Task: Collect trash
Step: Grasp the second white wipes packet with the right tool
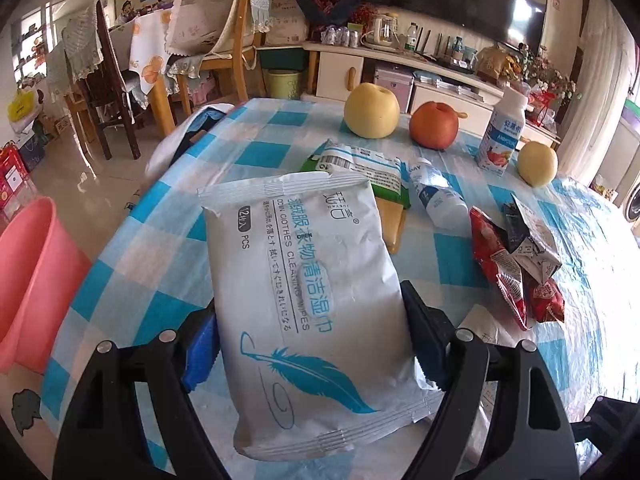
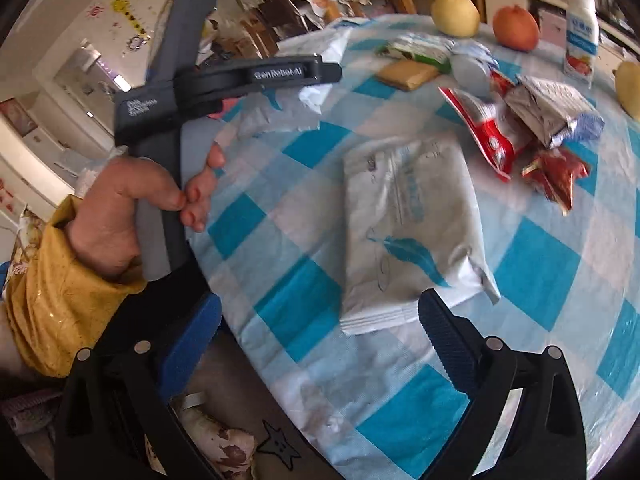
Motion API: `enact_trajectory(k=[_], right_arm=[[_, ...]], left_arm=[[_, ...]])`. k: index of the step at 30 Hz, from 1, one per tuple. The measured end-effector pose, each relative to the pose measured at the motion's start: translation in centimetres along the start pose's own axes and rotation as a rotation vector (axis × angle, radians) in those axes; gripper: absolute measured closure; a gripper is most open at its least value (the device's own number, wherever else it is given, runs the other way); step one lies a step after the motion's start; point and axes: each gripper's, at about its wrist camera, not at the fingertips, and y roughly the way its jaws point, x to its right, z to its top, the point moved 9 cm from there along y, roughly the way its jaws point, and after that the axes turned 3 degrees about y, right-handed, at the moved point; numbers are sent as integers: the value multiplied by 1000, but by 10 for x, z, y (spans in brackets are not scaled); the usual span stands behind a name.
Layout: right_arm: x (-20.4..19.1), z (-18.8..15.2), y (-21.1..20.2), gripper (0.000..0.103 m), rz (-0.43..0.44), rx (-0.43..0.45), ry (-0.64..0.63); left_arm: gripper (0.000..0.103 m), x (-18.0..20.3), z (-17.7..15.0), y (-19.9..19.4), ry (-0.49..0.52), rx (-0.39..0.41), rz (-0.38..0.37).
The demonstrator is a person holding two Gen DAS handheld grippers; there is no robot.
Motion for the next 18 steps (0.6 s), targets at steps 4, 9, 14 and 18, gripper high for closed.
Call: enact_trajectory(k=[4,9,14,18], right_arm=[[25,13,-7,6,-161,82,41],[51,24,4,7,-374,91,-2],[45,30,20,24,-386,90,-49],[52,39,35,27,-370,85,-11]], left_arm=[[22,-11,3,-8,-13,31,-9],[22,-13,-1,-2,1,24,-25],[22,-13,0,0,8,29,-49],[22,-16,-1,1,3,26,-72]])
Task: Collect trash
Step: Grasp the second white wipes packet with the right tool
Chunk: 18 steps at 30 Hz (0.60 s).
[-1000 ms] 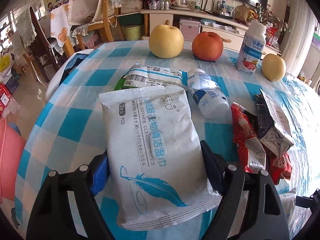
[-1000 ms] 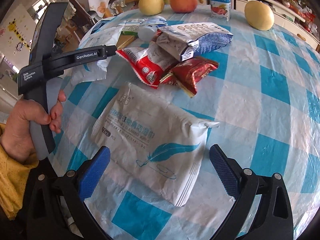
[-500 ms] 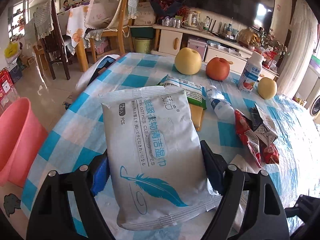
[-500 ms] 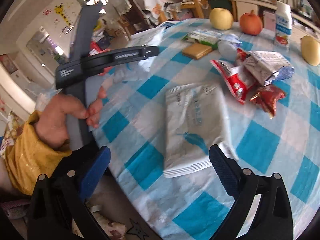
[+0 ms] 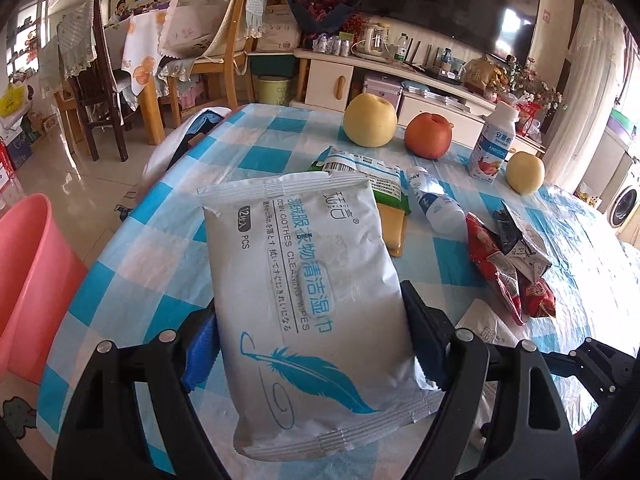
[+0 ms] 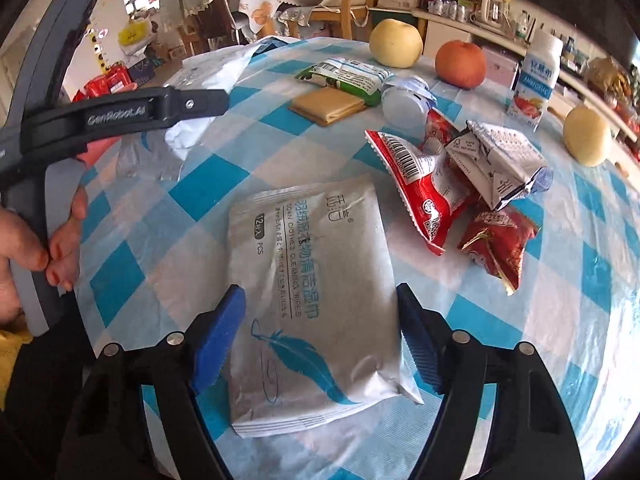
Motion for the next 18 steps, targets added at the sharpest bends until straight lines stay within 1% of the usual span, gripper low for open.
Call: enact_trajectory(k=[3,5,7,9,11,14,16,18], right_arm=[[-3,1,4,26,-2,-2,-4],[-5,2,7,22,2,-1,-6],[-8,2,9,15,5,-3,-20],[-12,-1,11,13,-18,-4,-57],[-15,-3,13,14,-55,2,-101],[-13,-2,13,15,-52,12,-89],[-11,-1,12,23,-59,25,-77],[-8,1,11,27,-64,31,-63]], left_arm=[[22,-2,-2,0,-8,-3,-16],[22,-3,-1,0,-12,-3,-28],[22,-5,-1,0,-15,-2,-33],[22,-7,0,-1,-23,-3,-40],[22,-9,0,-2,-29,-2,-42],[22,-14,1,-5,-52,5,-55],[22,-15,1,-8,-60,11,-59],[22,-18,2,-10,-67,17,-67]])
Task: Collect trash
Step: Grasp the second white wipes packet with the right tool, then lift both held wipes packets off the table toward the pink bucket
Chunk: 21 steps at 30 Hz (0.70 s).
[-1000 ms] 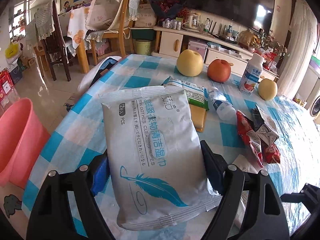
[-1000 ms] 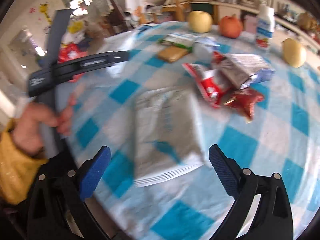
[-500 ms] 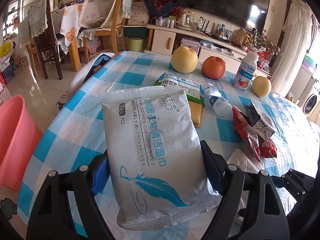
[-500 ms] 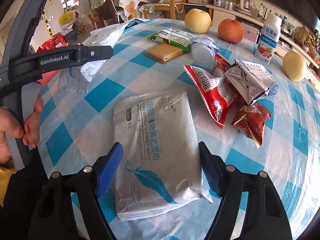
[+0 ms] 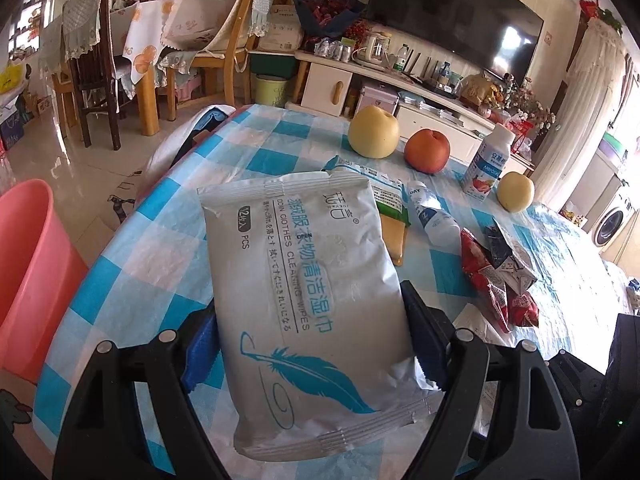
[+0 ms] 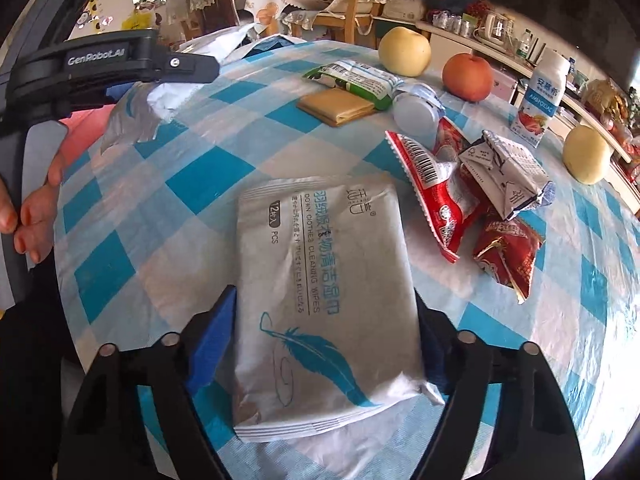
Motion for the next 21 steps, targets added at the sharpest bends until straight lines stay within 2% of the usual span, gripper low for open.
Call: enact_trajectory(k=[10,21], right_arm=[[9,6,-9,42,-24,31,121],[-10,19,-20,45,-37,76,150]], left_arm=[[22,-7,4,-13,-31,26,-31],[25,-32,17,-38,-76,99,-18]])
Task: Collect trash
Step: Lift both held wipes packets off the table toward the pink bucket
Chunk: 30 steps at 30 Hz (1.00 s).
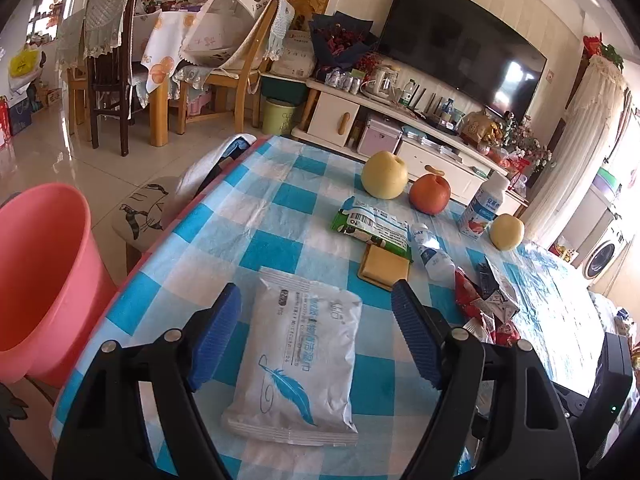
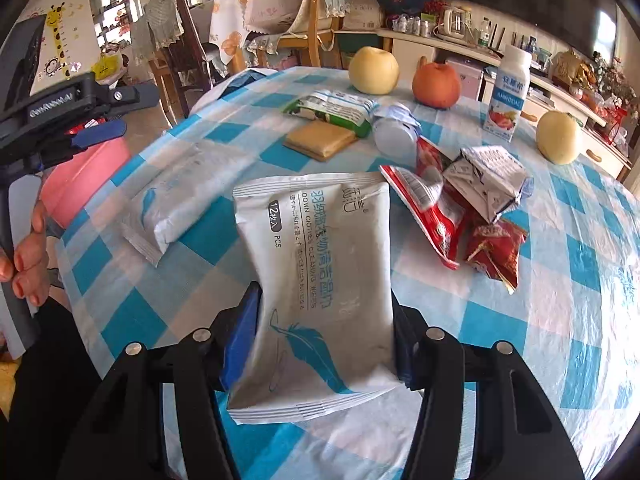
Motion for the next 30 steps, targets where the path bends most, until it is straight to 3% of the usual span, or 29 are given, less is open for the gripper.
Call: enact_trajectory(k=[5,7,16,22,26,30], right_arm=[[-6,4,-1,45,-14,5,2],[-6,6,-2,45,-18,7,3],[-13,3,0,45,-3,-2,3],[-14,4,0,45,10,-5,15],[-15,4,0,45,9,-2,13],[-17,3,0,45,12,-6,16]], left_arm=[[26,-11,-7,2,-32,-56,-31],[26,-6,-14,5,-1,-92,-41],[24,6,-54,40,82,-259,20],[19,17,-63,51,229,-268,125],[31,17,-63,54,278,-250,167],[32,17,-61,55,284,-243,170]])
